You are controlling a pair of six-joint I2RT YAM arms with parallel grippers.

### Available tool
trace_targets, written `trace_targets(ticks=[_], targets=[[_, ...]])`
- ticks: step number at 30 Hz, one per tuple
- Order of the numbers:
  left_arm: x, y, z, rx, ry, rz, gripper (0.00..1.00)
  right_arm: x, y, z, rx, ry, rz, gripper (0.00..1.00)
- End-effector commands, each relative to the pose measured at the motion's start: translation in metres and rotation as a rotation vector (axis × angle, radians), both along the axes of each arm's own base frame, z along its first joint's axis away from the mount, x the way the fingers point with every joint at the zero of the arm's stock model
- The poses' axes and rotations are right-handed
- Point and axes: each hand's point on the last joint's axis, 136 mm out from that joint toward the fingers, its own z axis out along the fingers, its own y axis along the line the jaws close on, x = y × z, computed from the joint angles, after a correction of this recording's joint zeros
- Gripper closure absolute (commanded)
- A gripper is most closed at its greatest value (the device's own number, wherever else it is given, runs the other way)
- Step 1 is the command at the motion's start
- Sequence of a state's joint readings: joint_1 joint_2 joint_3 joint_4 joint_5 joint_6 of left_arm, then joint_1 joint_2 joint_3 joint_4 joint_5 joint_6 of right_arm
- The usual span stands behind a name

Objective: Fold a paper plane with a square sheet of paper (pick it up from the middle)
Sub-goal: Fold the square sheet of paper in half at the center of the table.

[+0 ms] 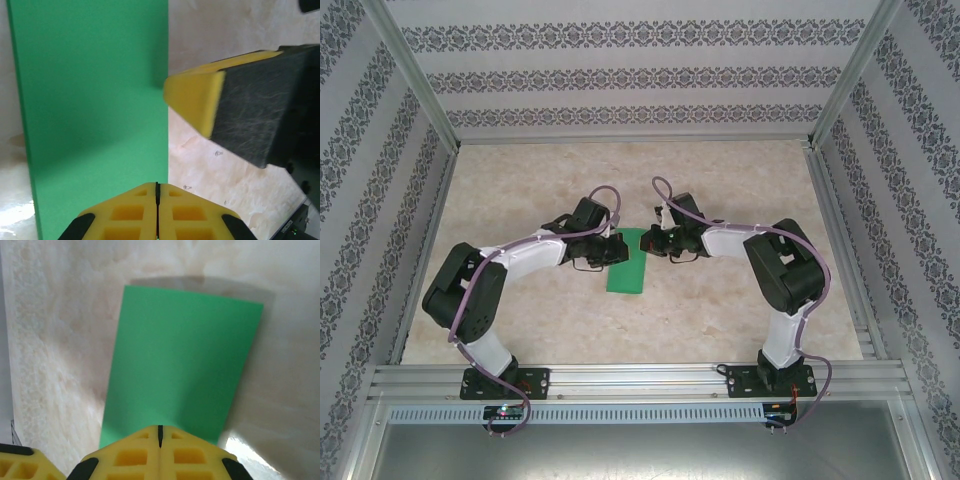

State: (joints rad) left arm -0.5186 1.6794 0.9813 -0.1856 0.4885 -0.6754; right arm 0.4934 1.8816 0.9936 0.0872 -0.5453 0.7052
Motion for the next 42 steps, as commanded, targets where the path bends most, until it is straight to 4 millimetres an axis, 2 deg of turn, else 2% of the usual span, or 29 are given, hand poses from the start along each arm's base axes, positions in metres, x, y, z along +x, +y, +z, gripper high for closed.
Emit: trace_targets(ticks=[1, 12, 18, 28, 33, 42], targets=[[0.004, -0.011, 0.003, -0.007, -0.023, 0.014, 0.93, -0.004, 0.007, -0.006, 0.026, 0.012, 0.029, 1.00], [-0.006, -0.041, -0.014, -0.086, 0.066, -0.033, 0.98, -0.006, 0.008, -0.027, 0.005, 0.057, 0.039, 1.00], [-0.007, -0.048, -0.023, -0.092, 0.093, -0.036, 0.99, -0.008, 0.009, -0.030, 0.004, 0.063, 0.042, 1.00], [0.000, -0.048, -0.038, -0.072, 0.101, -0.001, 1.00, -0.007, 0.012, -0.018, 0.033, 0.047, 0.048, 1.00], [-0.007, -0.041, -0.049, -0.045, 0.127, 0.004, 1.00, -0.004, 0.013, -0.009, 0.053, 0.033, 0.052, 1.00], [-0.018, -0.031, -0.066, 0.011, 0.178, 0.005, 1.00, -0.007, 0.009, -0.020, 0.018, 0.055, 0.095, 1.00]])
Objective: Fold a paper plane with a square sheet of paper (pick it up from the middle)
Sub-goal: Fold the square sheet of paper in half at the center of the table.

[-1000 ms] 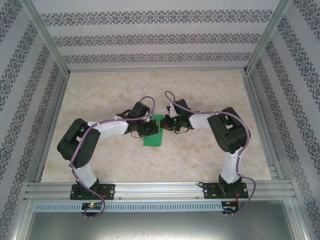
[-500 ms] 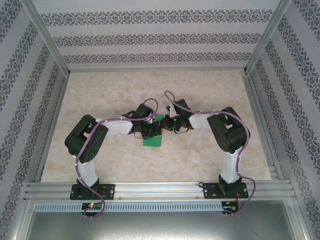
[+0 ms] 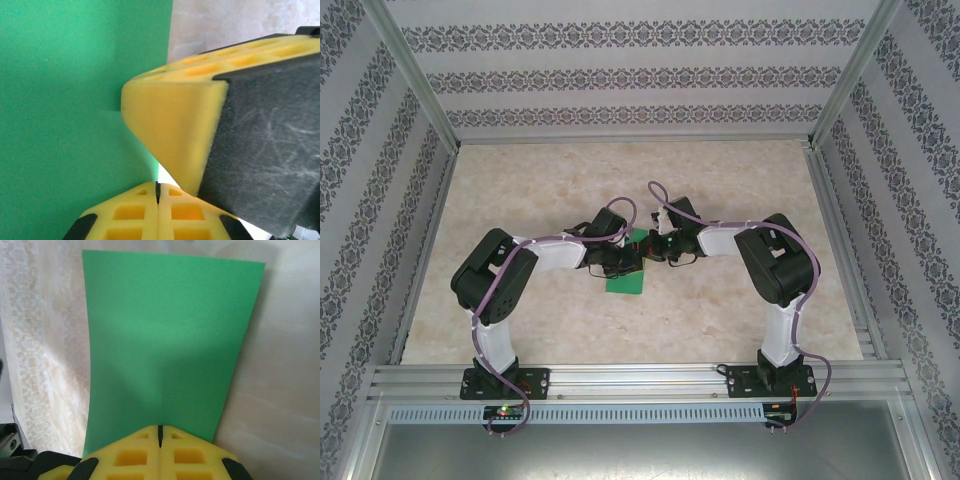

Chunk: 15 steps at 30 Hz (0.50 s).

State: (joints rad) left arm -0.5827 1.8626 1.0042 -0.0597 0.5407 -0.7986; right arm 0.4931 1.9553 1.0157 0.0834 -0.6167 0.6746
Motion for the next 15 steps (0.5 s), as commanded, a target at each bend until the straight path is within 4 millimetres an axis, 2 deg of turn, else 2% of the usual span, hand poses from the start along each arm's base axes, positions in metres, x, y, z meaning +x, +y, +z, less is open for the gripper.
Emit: trace_targets(ticks=[1, 8, 15], targets=[[-0.012, 0.006, -0.022, 0.059, 0.054, 0.001, 1.00, 0.001, 0.001, -0.003, -0.002, 0.003, 0.030, 1.00], [-0.015, 0.013, -0.027, 0.099, 0.068, 0.007, 1.00, 0.004, -0.002, -0.013, -0.038, 0.022, 0.014, 1.00], [-0.023, 0.020, -0.037, 0.136, 0.106, 0.012, 1.00, 0.015, -0.016, -0.020, -0.076, 0.023, -0.034, 1.00]])
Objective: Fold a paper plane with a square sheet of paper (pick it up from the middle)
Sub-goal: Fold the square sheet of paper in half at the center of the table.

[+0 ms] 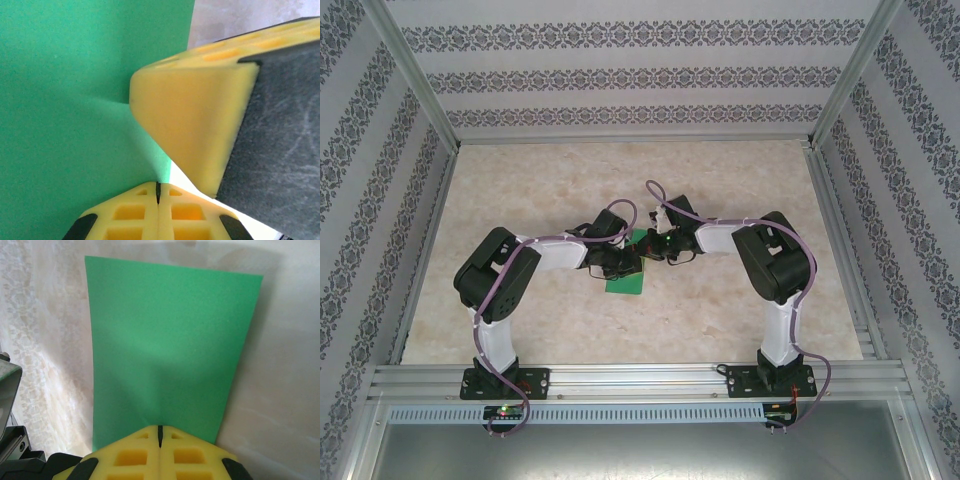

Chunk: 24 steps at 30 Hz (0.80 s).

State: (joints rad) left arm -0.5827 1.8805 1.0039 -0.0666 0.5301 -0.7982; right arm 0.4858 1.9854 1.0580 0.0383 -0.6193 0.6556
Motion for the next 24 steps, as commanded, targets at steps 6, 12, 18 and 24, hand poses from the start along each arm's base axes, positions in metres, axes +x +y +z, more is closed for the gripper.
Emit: trace_targets(ticks=[6, 12, 18, 24], targets=[[-0.034, 0.021, -0.033, 0.127, 0.138, -0.011, 1.00, 0.040, -0.031, -0.014, -0.078, -0.020, -0.122, 1.00], [-0.039, 0.024, -0.033, 0.136, 0.148, -0.027, 1.00, 0.071, -0.049, -0.015, -0.103, -0.042, -0.197, 1.00], [-0.038, 0.022, -0.034, 0.128, 0.151, -0.024, 1.00, 0.100, -0.069, -0.012, -0.125, -0.047, -0.262, 1.00], [-0.030, 0.016, -0.027, 0.107, 0.129, -0.022, 1.00, 0.110, -0.063, 0.035, -0.060, -0.137, -0.268, 1.00]])
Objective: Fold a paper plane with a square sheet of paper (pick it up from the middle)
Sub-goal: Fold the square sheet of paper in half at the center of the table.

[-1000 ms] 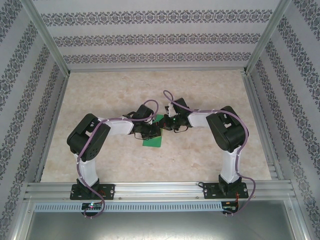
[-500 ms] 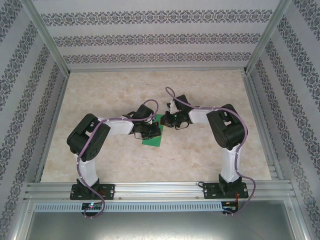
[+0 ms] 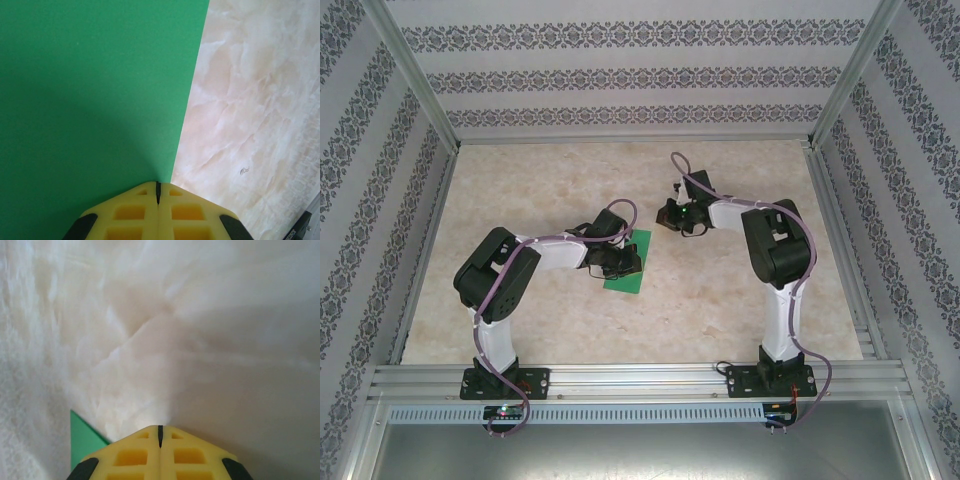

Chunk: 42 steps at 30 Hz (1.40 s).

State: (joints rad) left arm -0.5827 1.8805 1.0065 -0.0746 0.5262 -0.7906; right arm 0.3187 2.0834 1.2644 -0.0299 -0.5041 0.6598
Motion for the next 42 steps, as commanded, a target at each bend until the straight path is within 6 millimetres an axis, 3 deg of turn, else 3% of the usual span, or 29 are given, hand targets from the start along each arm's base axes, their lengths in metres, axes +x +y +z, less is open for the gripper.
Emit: trace_targets(ticks=[1, 5, 12, 17, 24, 31, 42], targets=[[-0.029, 0.015, -0.026, 0.097, 0.127, -0.018, 1.00, 0.006, 0.002, 0.036, 0.019, -0.082, -0.013, 1.00], [-0.025, 0.012, -0.023, 0.087, 0.114, -0.016, 1.00, -0.026, 0.023, 0.047, 0.055, -0.095, 0.064, 1.00], [-0.022, 0.010, -0.019, 0.084, 0.099, -0.019, 1.00, -0.066, 0.057, 0.016, 0.069, -0.002, 0.141, 1.00], [-0.019, 0.008, -0.015, 0.076, 0.089, -0.018, 1.00, -0.070, 0.056, -0.007, 0.047, 0.035, 0.140, 1.00], [-0.014, 0.004, -0.009, 0.055, 0.078, -0.012, 1.00, -0.073, 0.050, -0.021, 0.022, 0.053, 0.139, 1.00], [0.007, -0.011, 0.020, -0.026, -0.024, 0.006, 1.00, -0.079, 0.046, -0.043, -0.004, 0.094, 0.137, 1.00], [0.023, -0.020, 0.011, -0.055, -0.060, 0.013, 0.95, -0.079, 0.044, -0.040, -0.002, 0.099, 0.152, 1.00]])
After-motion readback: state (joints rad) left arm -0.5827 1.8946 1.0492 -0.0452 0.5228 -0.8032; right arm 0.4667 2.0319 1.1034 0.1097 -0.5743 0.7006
